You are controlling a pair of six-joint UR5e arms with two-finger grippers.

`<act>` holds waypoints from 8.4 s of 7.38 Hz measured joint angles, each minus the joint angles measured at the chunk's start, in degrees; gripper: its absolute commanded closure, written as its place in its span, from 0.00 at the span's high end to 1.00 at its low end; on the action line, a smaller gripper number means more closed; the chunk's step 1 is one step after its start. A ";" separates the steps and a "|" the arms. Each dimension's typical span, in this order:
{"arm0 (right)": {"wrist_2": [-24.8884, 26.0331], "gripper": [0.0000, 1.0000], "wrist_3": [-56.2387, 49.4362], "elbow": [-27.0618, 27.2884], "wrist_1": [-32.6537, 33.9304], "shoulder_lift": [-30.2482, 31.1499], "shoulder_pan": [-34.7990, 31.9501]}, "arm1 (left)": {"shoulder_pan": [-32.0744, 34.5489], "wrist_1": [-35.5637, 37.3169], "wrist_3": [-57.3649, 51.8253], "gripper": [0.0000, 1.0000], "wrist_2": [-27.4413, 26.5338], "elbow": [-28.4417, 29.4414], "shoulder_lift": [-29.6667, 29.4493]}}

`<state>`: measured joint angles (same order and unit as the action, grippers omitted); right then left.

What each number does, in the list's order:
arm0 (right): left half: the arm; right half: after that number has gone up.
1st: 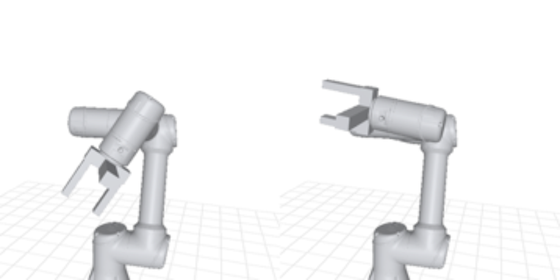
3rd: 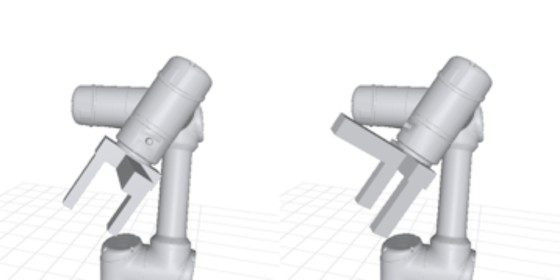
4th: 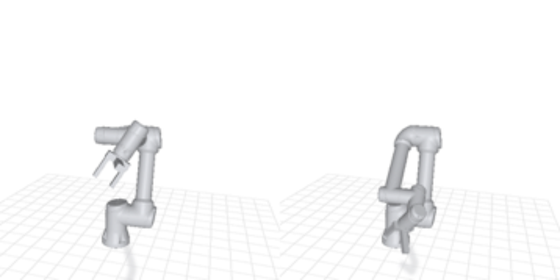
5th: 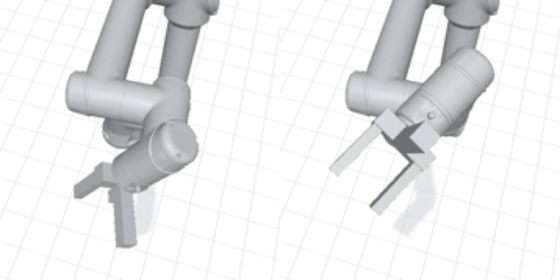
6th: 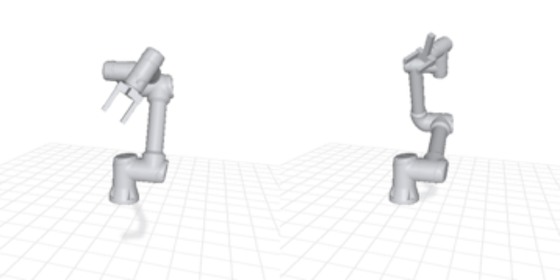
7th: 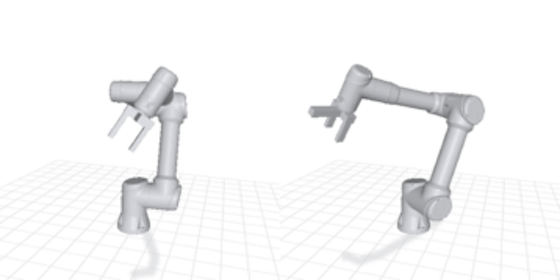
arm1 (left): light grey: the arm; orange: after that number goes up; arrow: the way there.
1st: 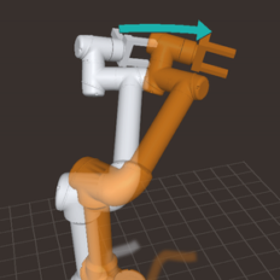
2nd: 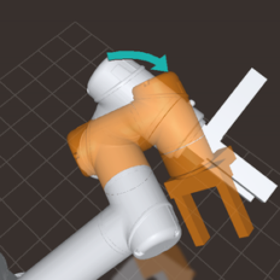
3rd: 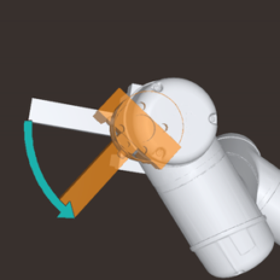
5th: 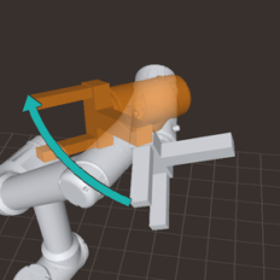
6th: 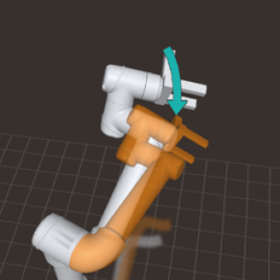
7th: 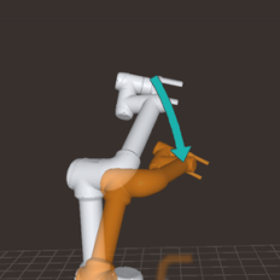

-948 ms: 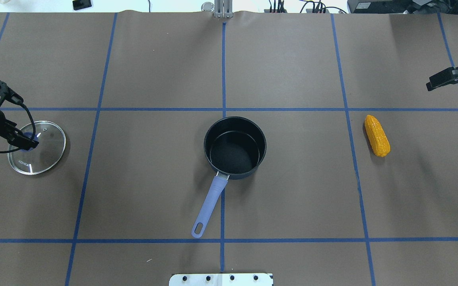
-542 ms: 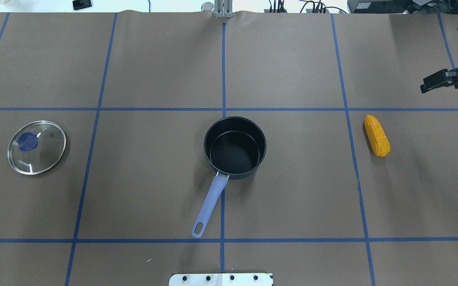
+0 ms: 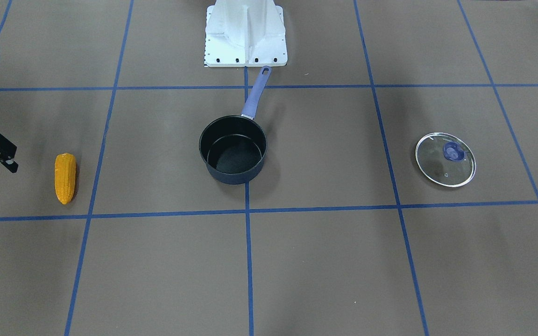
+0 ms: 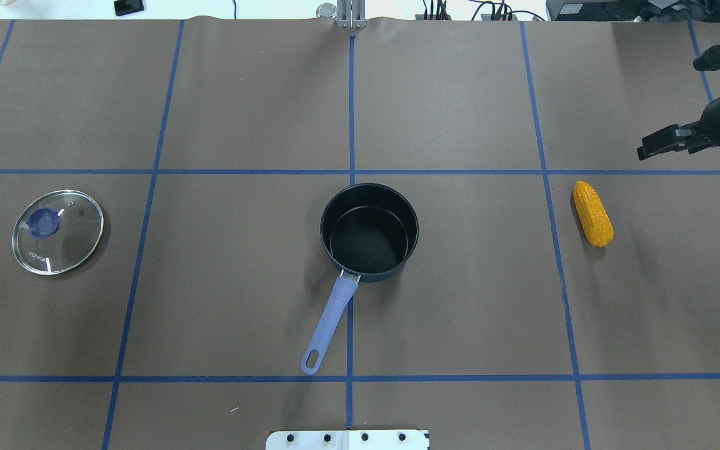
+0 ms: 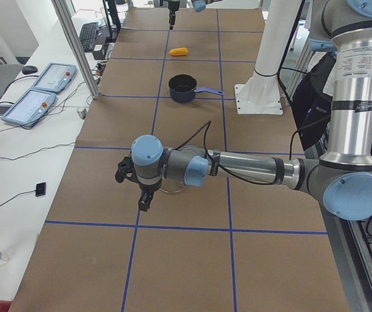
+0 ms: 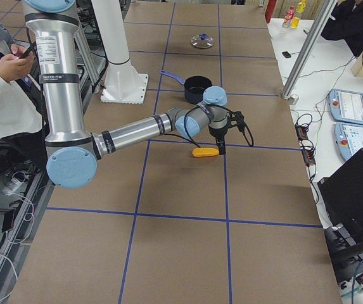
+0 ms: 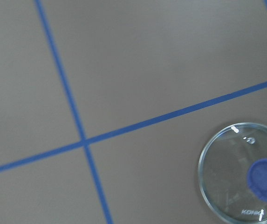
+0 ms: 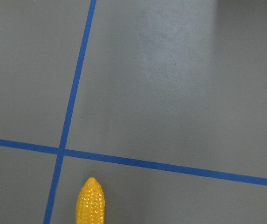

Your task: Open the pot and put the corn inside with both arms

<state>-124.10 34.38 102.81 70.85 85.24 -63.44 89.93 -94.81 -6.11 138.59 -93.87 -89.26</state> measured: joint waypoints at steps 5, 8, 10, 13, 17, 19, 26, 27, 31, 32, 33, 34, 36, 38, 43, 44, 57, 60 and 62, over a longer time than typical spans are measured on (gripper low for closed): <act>11.81 1.00 17.11 -3.48 -11.98 0.14 14.97 | 2.55 0.53 -4.38 0.99 0.50 1.27 3.64; 13.20 1.00 18.50 -9.88 -22.85 0.91 16.95 | 2.51 0.48 -4.57 0.99 0.61 1.24 3.57; 14.27 0.20 18.42 -11.36 -23.88 1.29 17.20 | 2.46 0.43 -4.61 0.99 0.62 1.36 3.57; 15.77 0.00 18.53 -12.04 -23.85 1.21 17.51 | 2.37 0.34 -4.62 0.99 0.70 1.46 3.57; 13.10 0.00 18.77 -5.13 -15.10 -4.40 17.26 | 2.35 0.35 -4.58 0.99 0.79 1.49 3.57; 12.87 0.00 22.43 -1.73 -4.32 -12.80 17.29 | 2.30 0.56 -2.73 0.99 0.63 1.42 3.58; 30.75 0.00 51.34 -3.43 19.38 -35.64 34.47 | 2.11 0.51 5.94 0.99 -0.99 0.88 3.81; 32.70 0.00 52.20 -4.80 19.46 -36.26 36.58 | 2.10 0.51 5.94 0.99 -0.97 0.88 3.87; 33.99 0.59 51.52 -7.45 18.93 -36.51 38.70 | 2.09 0.50 5.93 0.99 -0.96 0.95 3.92; 34.01 0.84 51.13 -7.57 18.83 -36.48 38.70 | 2.09 0.48 5.93 0.99 -0.96 0.96 3.92; 34.06 0.99 50.84 -7.62 18.71 -36.45 38.69 | 2.09 0.45 5.93 0.99 -0.96 0.96 3.92; 34.18 1.00 50.77 -7.64 18.54 -36.41 38.68 | 2.09 0.44 5.93 0.99 -0.96 0.96 3.92; 34.17 1.00 50.64 -6.94 18.48 -36.56 38.21 | 2.09 0.46 5.95 0.99 -0.96 1.02 3.92; 32.65 1.00 48.78 -5.61 18.66 -36.36 34.82 | 2.09 0.58 5.92 0.99 -1.01 1.13 3.92; 8.86 1.00 11.93 -5.04 18.67 -26.13 7.83 | 2.14 0.66 5.80 0.99 -1.22 1.14 4.70; 4.81 1.00 0.27 -5.50 18.67 -22.21 1.70 | 2.16 0.62 5.66 0.99 -1.31 0.56 5.19; -4.97 1.00 -42.96 -11.16 16.36 7.61 -26.68 | 2.11 0.32 5.49 0.99 -1.48 -2.25 7.29; -5.01 1.00 -42.60 -11.86 14.29 7.17 -26.66 | 2.11 0.33 5.49 0.99 -1.48 -2.20 7.34; -5.09 1.00 -42.53 -12.21 14.21 7.04 -26.65 | 2.09 0.31 5.49 0.99 -1.48 -2.20 7.34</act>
<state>-129.19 -8.16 90.60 85.06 92.28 -90.09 92.02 -94.50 -0.62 137.11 -96.06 -81.91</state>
